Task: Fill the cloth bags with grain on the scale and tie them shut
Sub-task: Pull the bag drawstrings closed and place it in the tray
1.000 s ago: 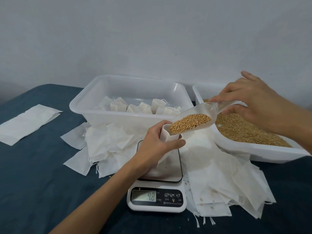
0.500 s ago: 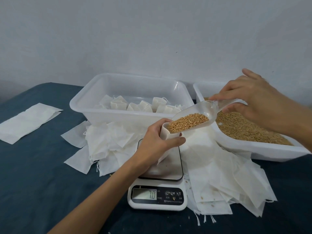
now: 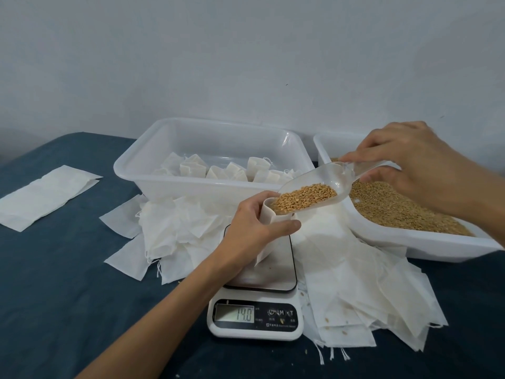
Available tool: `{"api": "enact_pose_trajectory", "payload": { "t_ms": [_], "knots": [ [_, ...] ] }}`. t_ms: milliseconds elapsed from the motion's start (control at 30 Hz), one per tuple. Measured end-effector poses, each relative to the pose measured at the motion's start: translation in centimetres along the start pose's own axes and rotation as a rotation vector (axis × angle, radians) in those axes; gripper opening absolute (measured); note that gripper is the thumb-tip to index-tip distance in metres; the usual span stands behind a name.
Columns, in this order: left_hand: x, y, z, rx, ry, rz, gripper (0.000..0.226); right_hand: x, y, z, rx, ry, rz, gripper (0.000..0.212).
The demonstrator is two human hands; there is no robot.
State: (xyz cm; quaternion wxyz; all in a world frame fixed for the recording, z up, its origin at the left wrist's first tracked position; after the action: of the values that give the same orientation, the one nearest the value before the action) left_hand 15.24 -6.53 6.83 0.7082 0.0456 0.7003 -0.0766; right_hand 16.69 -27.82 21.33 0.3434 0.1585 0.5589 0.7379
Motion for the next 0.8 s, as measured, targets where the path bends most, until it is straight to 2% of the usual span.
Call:
{"api": "enact_pose_trajectory", "payload": {
  "t_ms": [233, 800],
  "knots": [
    [-0.2, -0.04, -0.15, 0.007, -0.01, 0.012, 0.029, 0.0, -0.02, 0.01, -0.011, -0.001, 0.0, 0.043],
    [0.01, 0.06, -0.02, -0.032, 0.021, 0.021, 0.042, -0.42, -0.19, -0.12, -0.03, 0.008, -0.011, 0.045]
  ]
}}
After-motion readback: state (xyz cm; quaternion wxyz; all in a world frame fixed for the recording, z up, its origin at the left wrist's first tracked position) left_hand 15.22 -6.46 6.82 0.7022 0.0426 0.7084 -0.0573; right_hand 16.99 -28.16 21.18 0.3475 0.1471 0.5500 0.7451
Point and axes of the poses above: each hand's wrist, its own z-axis towards the middle knuckle, its own y-axis out of the back of the hand, x = y × z, the point moved 5 cm from there along z, towards the middle knuckle, and after that the axes turned 9 degrees about y, right-handed, at the moved point
